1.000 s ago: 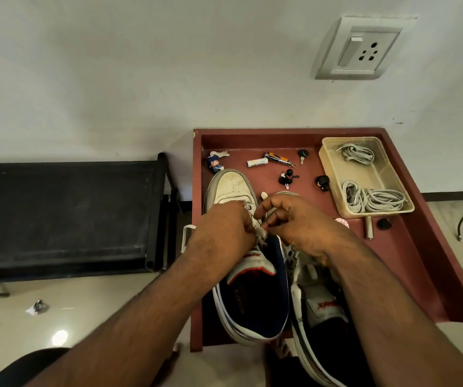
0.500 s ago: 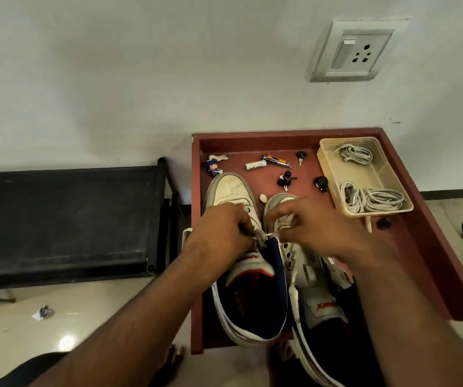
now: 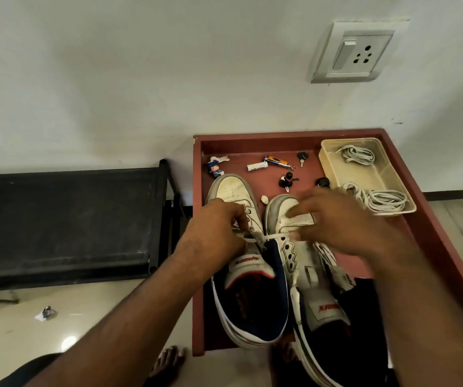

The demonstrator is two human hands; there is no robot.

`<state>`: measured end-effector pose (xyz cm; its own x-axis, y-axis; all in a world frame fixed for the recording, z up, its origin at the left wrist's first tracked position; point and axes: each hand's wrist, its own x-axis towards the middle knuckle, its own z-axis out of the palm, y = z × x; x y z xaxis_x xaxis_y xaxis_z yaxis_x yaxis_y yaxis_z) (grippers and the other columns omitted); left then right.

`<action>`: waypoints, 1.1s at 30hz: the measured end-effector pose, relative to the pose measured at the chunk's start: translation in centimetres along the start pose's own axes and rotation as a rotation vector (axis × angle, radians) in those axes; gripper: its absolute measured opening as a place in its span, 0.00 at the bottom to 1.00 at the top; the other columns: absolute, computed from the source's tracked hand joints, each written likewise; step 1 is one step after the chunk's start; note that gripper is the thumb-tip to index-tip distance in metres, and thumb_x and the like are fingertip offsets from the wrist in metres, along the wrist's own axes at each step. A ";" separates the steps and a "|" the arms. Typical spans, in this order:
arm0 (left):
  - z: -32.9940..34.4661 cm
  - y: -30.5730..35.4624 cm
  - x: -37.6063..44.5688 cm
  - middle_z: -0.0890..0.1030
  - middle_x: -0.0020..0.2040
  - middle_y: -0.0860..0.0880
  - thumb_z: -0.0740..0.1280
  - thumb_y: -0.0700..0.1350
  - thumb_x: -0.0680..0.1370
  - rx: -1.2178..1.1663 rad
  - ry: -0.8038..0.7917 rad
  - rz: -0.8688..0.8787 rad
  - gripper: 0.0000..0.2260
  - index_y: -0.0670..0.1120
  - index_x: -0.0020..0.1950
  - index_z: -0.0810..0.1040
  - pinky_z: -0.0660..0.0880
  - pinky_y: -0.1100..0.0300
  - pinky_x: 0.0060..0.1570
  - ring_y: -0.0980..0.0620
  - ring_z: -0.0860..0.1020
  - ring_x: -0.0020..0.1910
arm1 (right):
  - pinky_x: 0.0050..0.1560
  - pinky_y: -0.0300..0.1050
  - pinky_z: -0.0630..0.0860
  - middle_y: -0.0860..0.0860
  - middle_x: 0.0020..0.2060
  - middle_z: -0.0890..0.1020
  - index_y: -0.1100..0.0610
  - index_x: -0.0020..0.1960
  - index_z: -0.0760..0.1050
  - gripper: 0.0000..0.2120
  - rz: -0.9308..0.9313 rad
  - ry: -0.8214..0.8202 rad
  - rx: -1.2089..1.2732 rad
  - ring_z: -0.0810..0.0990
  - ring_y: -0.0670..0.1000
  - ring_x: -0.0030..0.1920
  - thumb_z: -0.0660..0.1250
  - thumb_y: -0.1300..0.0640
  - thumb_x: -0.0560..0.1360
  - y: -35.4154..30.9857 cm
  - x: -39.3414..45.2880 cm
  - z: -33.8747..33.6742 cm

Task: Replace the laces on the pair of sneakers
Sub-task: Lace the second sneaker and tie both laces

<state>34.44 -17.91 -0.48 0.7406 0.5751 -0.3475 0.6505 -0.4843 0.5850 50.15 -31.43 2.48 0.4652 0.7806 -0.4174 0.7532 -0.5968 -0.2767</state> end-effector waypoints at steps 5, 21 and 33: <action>-0.3 -0.4 0.0 0.72 0.61 0.53 0.76 0.42 0.70 0.019 0.014 -0.002 0.17 0.56 0.55 0.78 0.69 0.62 0.50 0.52 0.73 0.58 | 0.52 0.46 0.72 0.43 0.41 0.81 0.47 0.35 0.80 0.08 -0.077 -0.074 0.182 0.78 0.44 0.47 0.75 0.55 0.71 -0.4 0.8 0.2; -1.4 -1.6 -0.5 0.75 0.61 0.49 0.72 0.46 0.76 -0.144 0.086 -0.112 0.21 0.54 0.67 0.71 0.82 0.55 0.43 0.51 0.80 0.50 | 0.44 0.39 0.72 0.42 0.38 0.82 0.46 0.36 0.80 0.09 -0.007 -0.126 0.122 0.80 0.43 0.42 0.74 0.58 0.71 1.5 0.6 -0.7; -2.8 -2.5 -1.5 0.84 0.43 0.49 0.70 0.42 0.77 -0.174 -0.210 -0.166 0.02 0.47 0.47 0.82 0.81 0.64 0.40 0.56 0.82 0.39 | 0.34 0.22 0.66 0.43 0.45 0.82 0.52 0.51 0.83 0.08 -0.140 -0.115 0.117 0.74 0.36 0.38 0.68 0.61 0.76 -2.3 1.6 1.9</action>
<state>31.23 -15.67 0.63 0.6574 0.4792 -0.5816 0.7401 -0.2653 0.6179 48.27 -29.13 0.83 0.2989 0.8349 -0.4622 0.7445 -0.5070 -0.4343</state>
